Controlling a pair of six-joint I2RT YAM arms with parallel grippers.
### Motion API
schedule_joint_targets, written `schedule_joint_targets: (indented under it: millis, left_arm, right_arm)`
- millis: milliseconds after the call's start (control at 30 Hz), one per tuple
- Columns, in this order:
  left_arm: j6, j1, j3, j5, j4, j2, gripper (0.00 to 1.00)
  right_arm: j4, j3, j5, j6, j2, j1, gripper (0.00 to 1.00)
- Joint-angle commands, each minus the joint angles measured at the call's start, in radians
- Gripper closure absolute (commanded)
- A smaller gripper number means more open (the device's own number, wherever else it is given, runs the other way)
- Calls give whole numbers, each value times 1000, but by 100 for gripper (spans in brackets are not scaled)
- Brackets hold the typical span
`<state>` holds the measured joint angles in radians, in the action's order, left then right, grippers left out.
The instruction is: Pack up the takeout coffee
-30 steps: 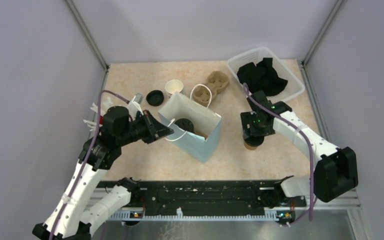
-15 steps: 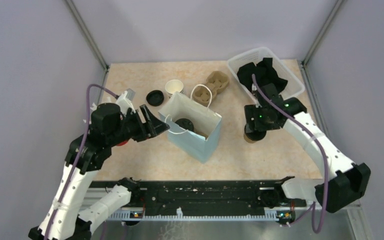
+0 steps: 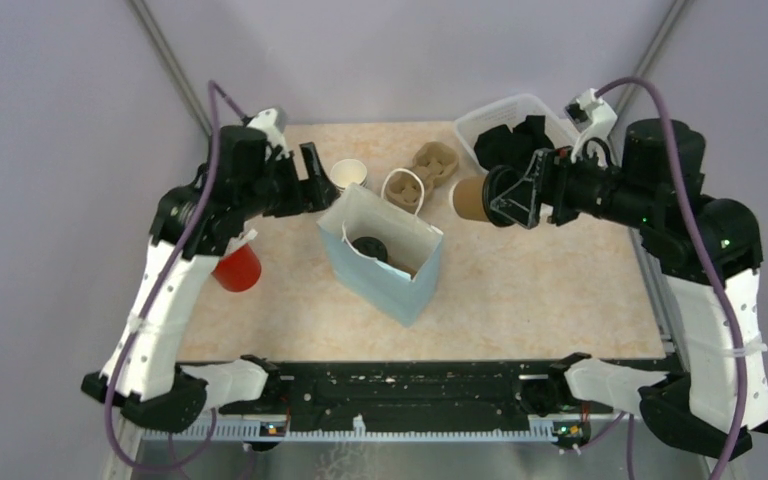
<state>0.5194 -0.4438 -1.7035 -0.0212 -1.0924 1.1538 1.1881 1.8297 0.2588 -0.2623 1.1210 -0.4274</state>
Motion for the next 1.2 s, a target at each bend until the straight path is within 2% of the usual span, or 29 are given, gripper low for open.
schedule_joint_targets:
  millis: [0, 167, 267, 500, 767, 933, 1067, 1167]
  left_arm:
    - [-158, 1, -90, 74, 26, 130, 13]
    - [-249, 2, -78, 46, 69, 199, 13]
    - [-264, 4, -61, 34, 62, 244, 22]
    - [-273, 4, 1, -6, 119, 270, 37]
    - [-273, 4, 58, -34, 171, 311, 50]
    - [-291, 4, 67, -29, 202, 330, 65]
    - [-304, 4, 80, -43, 237, 326, 85]
    - [-307, 5, 95, -58, 255, 308, 95]
  right_arm:
    - [42, 161, 206, 12, 69, 7, 32]
    - [7, 204, 310, -13, 101, 3, 33]
    - [-56, 178, 302, -45, 106, -38, 34]
    - [-74, 193, 75, -79, 194, -298, 35]
    - [-60, 239, 5, -81, 272, -372, 35]
    - [-6, 284, -44, -78, 312, -389, 37]
    - [34, 302, -87, -63, 351, -423, 37]
    - [68, 344, -141, -52, 389, -468, 37]
